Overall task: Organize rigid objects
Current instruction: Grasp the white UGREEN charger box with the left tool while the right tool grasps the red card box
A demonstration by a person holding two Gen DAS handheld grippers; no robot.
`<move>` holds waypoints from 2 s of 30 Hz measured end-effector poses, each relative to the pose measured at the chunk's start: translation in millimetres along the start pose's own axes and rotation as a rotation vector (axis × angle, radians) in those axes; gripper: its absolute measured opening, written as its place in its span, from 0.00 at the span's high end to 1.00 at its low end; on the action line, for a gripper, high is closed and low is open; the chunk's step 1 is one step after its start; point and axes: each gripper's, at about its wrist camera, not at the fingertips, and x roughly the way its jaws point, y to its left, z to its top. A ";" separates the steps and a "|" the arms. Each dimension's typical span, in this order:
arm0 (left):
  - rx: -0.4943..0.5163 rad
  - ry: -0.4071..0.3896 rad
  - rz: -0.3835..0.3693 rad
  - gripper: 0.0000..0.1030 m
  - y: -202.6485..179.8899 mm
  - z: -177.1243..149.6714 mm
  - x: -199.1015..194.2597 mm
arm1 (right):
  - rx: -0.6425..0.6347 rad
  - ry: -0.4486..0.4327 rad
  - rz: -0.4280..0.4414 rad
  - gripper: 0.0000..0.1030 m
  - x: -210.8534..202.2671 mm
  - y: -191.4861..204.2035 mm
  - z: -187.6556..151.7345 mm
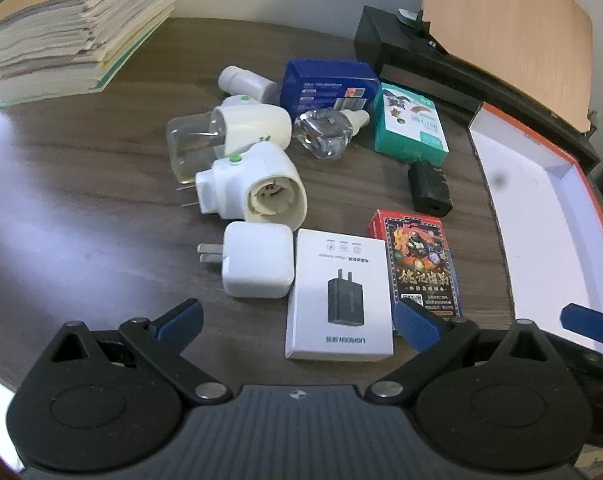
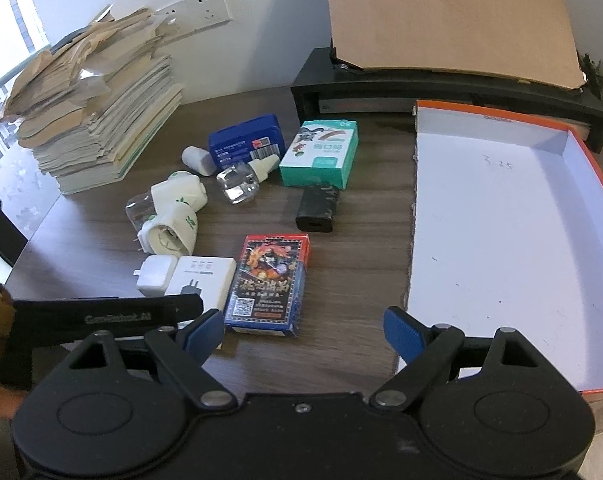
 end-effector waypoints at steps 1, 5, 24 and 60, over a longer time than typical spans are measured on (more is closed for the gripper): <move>0.009 -0.003 0.008 0.00 -2.2 0.3 2.7 | 0.001 0.001 -0.001 0.01 -0.1 -0.9 -0.3; 0.028 0.000 0.024 0.00 -6.8 1.6 14.1 | 0.000 0.000 -0.010 0.01 -0.9 -4.4 -0.9; 0.011 -0.055 0.045 0.01 -6.3 2.5 28.1 | 0.032 0.014 -0.033 0.01 -4.5 -21.7 -6.7; 0.185 -0.124 -0.029 0.43 -17.4 -8.4 12.0 | 0.008 0.030 0.009 0.01 19.9 -4.6 4.8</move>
